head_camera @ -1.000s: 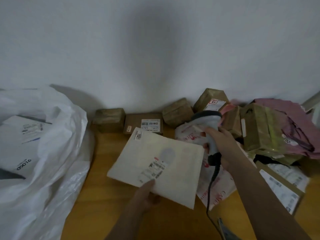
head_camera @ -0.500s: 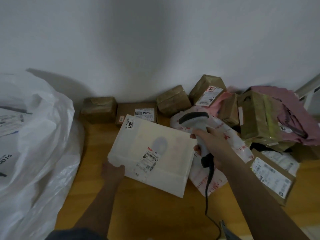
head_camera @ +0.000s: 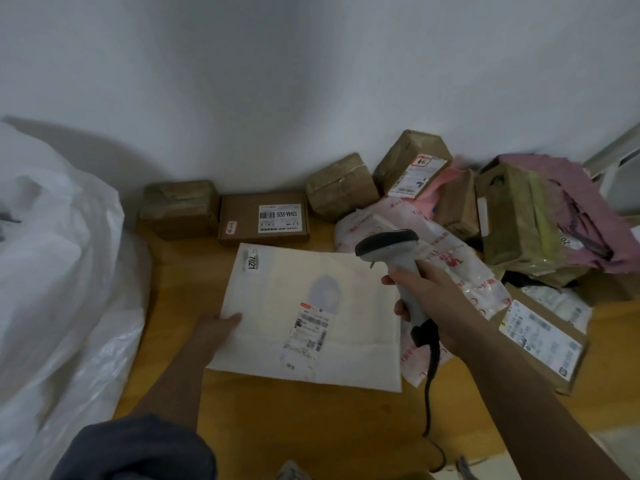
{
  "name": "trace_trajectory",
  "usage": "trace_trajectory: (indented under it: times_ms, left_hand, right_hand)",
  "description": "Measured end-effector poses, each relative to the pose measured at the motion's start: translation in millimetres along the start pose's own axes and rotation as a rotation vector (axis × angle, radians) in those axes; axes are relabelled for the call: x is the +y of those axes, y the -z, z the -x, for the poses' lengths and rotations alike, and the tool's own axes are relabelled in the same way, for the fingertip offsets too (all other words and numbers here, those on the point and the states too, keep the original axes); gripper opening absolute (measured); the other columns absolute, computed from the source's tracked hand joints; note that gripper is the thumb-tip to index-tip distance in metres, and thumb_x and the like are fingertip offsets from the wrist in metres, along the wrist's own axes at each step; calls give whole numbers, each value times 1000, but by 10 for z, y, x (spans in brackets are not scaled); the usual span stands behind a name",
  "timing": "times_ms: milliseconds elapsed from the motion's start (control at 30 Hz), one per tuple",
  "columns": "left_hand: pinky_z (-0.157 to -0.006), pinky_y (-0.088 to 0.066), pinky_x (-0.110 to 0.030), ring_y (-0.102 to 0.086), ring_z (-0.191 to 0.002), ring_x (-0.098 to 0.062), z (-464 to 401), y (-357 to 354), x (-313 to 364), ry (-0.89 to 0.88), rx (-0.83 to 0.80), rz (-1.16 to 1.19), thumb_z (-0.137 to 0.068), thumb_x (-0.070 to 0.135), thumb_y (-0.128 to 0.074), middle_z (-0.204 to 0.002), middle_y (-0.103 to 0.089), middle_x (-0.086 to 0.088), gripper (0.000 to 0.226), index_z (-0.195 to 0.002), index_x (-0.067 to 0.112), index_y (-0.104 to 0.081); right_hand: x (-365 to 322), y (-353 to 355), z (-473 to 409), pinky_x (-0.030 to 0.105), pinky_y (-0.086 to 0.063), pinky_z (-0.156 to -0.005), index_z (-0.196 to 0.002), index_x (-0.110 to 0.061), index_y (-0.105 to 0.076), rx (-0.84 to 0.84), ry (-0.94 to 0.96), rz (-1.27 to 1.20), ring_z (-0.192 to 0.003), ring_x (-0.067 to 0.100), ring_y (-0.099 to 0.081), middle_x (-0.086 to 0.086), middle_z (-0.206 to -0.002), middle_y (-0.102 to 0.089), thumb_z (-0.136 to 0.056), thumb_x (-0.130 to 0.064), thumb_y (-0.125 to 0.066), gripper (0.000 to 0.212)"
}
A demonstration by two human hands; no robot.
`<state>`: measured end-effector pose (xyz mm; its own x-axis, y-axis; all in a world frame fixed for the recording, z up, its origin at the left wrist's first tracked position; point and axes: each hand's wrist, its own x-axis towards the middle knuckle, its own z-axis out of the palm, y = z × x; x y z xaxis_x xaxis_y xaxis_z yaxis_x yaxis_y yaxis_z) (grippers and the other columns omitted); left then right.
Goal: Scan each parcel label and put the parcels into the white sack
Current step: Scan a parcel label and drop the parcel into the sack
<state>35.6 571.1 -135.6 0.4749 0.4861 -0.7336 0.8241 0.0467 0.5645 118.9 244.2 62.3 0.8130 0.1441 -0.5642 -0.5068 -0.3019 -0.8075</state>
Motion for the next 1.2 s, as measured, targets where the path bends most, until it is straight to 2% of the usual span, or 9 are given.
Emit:
trace_trajectory:
  times_ms: [133, 267, 400, 500, 600, 733, 933, 1100, 1200]
  left_hand:
    - [-99, -47, -53, -57, -110, -34, 146, 157, -33, -11, -81, 175, -94, 23, -63, -127, -59, -13, 41, -131, 5, -55]
    - [-90, -45, -48, -56, -103, -31, 379, 250, -20, -31, -100, 490, -99, 13, -53, -113, -61, -9, 28, -125, 3, -55]
    - [-92, -42, -50, -52, -111, -32, 540, 169, -81, -29, -51, 756, -100, 9, -49, -126, -54, -12, 30, -130, 7, -50]
    - [-100, -40, -56, -49, -120, -34, 663, 7, -200, 28, -14, 760, -101, 11, -48, -132, -52, -11, 39, -139, 6, -44]
    - [-105, -38, -60, -49, -126, -39, 769, -151, -299, 58, -25, 747, -99, 13, -53, -141, -51, -13, 43, -141, 6, -44]
    - [-104, -39, -60, -50, -125, -41, 926, -275, -250, 58, -36, 790, -101, 8, -49, -124, -56, -12, 38, -138, 6, -45]
    - [-102, -39, -66, -54, -120, -42, 1044, -280, -215, 25, -104, 851, -98, 2, -50, -134, -57, -18, 37, -134, 12, -49]
    - [-100, -41, -65, -55, -119, -42, 1118, -306, -190, 3, -119, 887, -97, -4, -47, -134, -56, -19, 45, -140, 10, -44]
    - [-100, -40, -67, -52, -122, -43, 1133, -317, -181, 8, -108, 899, -96, -4, -48, -136, -54, -19, 49, -143, 11, -42]
  right_hand:
    - [-131, -4, 43, 29, -51, -64, -123, -22, -54, -13, 9, 2, -63, 15, -58, 4, -109, -64, -95, -34, -59, 31]
    - [-259, -27, 123, 28, -51, -62, -118, -22, -57, 18, 58, -29, -62, 15, -59, 5, -105, -65, -95, -33, -59, 26]
    - [-384, -48, 206, 25, -52, -55, -104, -24, -59, 9, 91, -67, -63, 18, -59, 11, -103, -63, -97, -29, -55, 9]
    - [-432, -61, 218, 19, -47, -43, -101, -21, -60, 0, 98, -21, -53, 11, -57, 9, -88, -59, -99, -27, -53, 10]
    - [-454, -58, 235, 23, -45, -45, -108, -12, -62, -62, 56, -9, -48, 11, -55, 8, -76, -58, -98, -29, -53, 21]
    - [-524, -25, 313, 26, -46, -52, -109, -19, -61, -189, 30, 74, -55, 15, -56, 7, -76, -60, -98, -36, -53, 22]
    - [-638, -19, 396, 34, -49, -75, -107, -23, -61, -259, 63, 217, -81, 22, -60, 8, -109, -64, -98, -41, -52, 23]
    - [-750, -17, 435, 21, -40, -48, -90, -9, -55, -200, 56, 162, -52, 12, -49, 5, -74, -54, -102, -29, -46, 26]
    - [-813, 27, 490, 19, -42, -45, -98, -12, -57, -171, 60, 124, -52, 11, -51, 4, -79, -57, -101, -31, -50, 21]
